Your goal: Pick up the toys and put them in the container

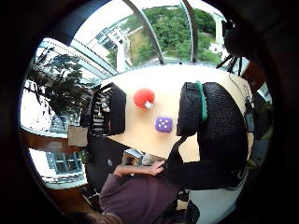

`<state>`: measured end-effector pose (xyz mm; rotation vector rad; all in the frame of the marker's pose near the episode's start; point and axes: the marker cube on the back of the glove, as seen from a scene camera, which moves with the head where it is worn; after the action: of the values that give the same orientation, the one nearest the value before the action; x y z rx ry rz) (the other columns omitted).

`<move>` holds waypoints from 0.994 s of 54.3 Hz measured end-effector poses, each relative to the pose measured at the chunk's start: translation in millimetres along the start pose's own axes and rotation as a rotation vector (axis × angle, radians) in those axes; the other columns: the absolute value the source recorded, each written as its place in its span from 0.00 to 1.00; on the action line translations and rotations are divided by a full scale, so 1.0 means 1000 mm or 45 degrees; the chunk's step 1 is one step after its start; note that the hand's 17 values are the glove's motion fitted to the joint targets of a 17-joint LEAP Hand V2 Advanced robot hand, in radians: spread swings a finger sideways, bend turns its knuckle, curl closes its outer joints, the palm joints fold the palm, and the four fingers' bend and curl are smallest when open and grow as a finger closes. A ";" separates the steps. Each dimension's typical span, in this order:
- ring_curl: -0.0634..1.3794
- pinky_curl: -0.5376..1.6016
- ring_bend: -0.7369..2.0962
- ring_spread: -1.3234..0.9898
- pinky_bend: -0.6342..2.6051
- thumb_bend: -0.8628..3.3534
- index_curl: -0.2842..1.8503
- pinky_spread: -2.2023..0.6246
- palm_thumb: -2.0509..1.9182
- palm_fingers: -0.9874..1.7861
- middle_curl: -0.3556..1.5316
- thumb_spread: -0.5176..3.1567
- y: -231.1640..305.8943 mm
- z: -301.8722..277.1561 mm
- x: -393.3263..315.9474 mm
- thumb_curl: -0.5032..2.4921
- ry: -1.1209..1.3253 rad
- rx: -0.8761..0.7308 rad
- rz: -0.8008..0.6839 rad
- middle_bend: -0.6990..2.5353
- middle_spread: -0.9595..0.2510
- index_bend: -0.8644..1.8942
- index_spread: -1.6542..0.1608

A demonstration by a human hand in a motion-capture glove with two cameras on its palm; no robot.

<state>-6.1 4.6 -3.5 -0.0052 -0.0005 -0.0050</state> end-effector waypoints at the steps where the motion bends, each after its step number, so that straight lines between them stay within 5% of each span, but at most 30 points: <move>1: 0.07 0.29 0.36 0.55 0.33 0.22 0.15 0.78 0.53 0.55 0.21 0.26 0.000 -0.001 -0.001 0.17 0.000 0.000 0.000 0.29 0.74 0.40 0.88; 10: 0.12 0.34 0.38 0.53 0.36 0.22 0.20 0.77 0.52 0.52 0.24 0.45 -0.013 -0.002 0.010 0.18 -0.026 -0.017 0.039 0.29 0.70 0.40 0.84; 20: 0.14 0.36 0.39 0.51 0.37 0.23 0.23 0.77 0.51 0.51 0.27 0.54 -0.026 0.005 0.018 0.20 -0.026 -0.065 0.088 0.30 0.68 0.39 0.82; 54: 0.20 0.41 0.44 0.54 0.44 0.20 0.27 0.78 0.51 0.39 0.33 0.57 -0.068 0.021 0.018 0.23 -0.074 -0.246 0.083 0.30 0.72 0.36 0.81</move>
<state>11.7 -63.2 17.6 -0.1988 -0.0578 0.0605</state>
